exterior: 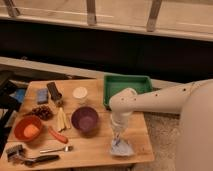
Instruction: Place towel in purple bowl
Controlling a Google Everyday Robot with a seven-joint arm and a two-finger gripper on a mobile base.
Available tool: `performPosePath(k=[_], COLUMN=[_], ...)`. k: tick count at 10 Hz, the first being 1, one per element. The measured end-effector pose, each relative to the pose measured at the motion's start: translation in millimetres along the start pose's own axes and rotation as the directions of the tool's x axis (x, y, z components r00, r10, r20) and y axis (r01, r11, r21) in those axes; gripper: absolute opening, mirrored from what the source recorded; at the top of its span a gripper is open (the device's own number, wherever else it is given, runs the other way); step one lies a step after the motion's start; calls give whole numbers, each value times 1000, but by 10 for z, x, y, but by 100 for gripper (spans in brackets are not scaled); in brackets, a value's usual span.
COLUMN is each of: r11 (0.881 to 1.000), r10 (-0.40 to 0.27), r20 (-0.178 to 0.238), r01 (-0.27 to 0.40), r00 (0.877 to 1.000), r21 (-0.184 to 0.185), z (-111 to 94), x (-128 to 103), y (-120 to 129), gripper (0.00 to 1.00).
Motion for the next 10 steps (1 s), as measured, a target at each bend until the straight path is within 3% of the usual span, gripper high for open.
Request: performPosePath(k=[4, 9, 10], r11=[998, 979, 981], r10=[-56, -177, -170], r20=[134, 199, 197], r01=[56, 193, 185], r00=[989, 964, 966], r21=[3, -64, -59], z=[-741, -942, -941], x=[-310, -827, -819], y=[91, 844, 784], gripper=[0, 0, 0])
